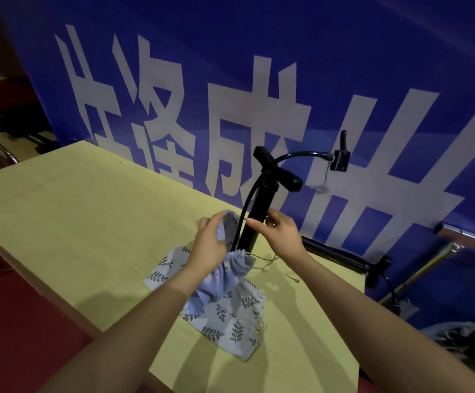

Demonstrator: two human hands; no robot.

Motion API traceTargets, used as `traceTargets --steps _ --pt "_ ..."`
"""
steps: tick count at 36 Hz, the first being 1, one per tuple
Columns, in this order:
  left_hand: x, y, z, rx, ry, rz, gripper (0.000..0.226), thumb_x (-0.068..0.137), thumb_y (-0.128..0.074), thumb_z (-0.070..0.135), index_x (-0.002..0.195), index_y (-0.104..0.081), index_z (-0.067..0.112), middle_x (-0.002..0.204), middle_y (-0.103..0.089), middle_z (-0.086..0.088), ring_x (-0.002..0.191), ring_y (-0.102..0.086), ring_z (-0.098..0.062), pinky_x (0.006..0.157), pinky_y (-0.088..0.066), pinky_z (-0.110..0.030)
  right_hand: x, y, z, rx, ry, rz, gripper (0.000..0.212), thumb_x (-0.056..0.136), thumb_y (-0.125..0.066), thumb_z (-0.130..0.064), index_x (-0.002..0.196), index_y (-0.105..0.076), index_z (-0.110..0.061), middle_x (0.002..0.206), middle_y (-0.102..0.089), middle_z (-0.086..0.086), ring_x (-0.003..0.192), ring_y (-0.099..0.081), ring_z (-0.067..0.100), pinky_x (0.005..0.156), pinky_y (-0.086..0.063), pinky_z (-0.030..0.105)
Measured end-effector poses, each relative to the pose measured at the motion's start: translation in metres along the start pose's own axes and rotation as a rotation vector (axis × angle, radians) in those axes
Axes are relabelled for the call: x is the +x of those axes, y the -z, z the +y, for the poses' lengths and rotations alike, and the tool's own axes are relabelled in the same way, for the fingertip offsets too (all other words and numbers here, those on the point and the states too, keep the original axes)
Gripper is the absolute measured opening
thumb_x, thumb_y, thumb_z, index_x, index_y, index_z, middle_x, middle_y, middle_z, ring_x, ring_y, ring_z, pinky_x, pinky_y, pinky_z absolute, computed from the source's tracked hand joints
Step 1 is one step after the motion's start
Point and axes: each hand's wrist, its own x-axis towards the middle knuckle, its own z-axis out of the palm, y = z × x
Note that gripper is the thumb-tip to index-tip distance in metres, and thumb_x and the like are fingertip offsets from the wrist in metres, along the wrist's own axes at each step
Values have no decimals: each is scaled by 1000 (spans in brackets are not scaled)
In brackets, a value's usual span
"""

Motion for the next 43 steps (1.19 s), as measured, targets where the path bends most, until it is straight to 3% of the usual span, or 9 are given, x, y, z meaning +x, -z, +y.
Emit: traceTargets --steps 7,10,14,19,26,28,32,37,43 --pt "-3 22 17 -121 -136 168 73 83 -46 -16 139 -26 27 131 -29 -6 89 -49 -21 59 -44 -11 -4 -21 -4 -275 -27 -50 51 74 -63 -66 112 -66 -31 115 -66 -9 108 -60 13 82 -45 32" --pt "-7 29 23 33 -237 128 94 80 -49 -16 142 -14 45 135 -24 0 68 -52 -27 52 -47 -33 -7 -30 -10 -341 -16 -92 48 75 -64 -64 111 -67 -32 110 -65 -12 101 -61 13 76 -44 31" --pt "-11 37 27 256 -325 28 106 78 -52 -15 135 -4 61 143 -15 -2 57 -49 -20 44 -36 -21 -10 -39 -21 -460 14 -134 46 77 -62 -65 103 -68 -28 88 -53 -13 86 -59 13 55 -33 26" --pt "-12 46 23 371 -317 -43 104 78 -54 -10 136 -6 62 146 -12 -1 58 -45 -19 45 -35 -24 -9 -44 -20 -463 -43 -192 49 76 -62 -65 108 -65 -28 102 -62 -9 92 -60 15 67 -39 30" --pt "-5 46 33 399 -300 -16 86 79 -52 -10 133 -18 48 146 -12 -2 57 -46 -20 42 -28 -19 -8 -33 -12 -254 -38 -281 44 77 -64 -20 120 -59 -31 97 -63 -11 93 -58 14 81 -52 39" --pt "-4 45 35 406 -298 -13 83 78 -52 -10 136 -23 42 146 -13 -3 55 -44 -19 41 -28 -20 -10 -26 -9 -254 -1 -215 52 79 -55 -2 126 -57 -24 87 -57 -11 84 -54 13 72 -48 35" --pt "-4 45 40 423 -292 12 78 79 -53 -9 138 -28 36 146 -13 -6 55 -43 -22 43 -32 -25 -13 -14 -6 -263 70 126 36 93 -45 -4 126 -55 -13 115 -63 4 101 -60 23 81 -50 35" --pt "-4 43 41 457 -330 47 72 80 -57 -6 137 -33 30 158 0 1 66 -46 -22 45 -34 -29 -2 -3 -24 274 -146 321 26 100 -43 -25 94 -61 -7 61 -48 7 56 -51 26 47 -49 31" --pt "-6 45 45 480 -343 -7 68 83 -54 -5 139 -29 24 159 -4 5 84 -59 -30 49 -35 -33 7 20 -62 329 -25 447 46 95 -53 -31 73 -56 9 55 -39 5 55 -38 15 58 -35 30"
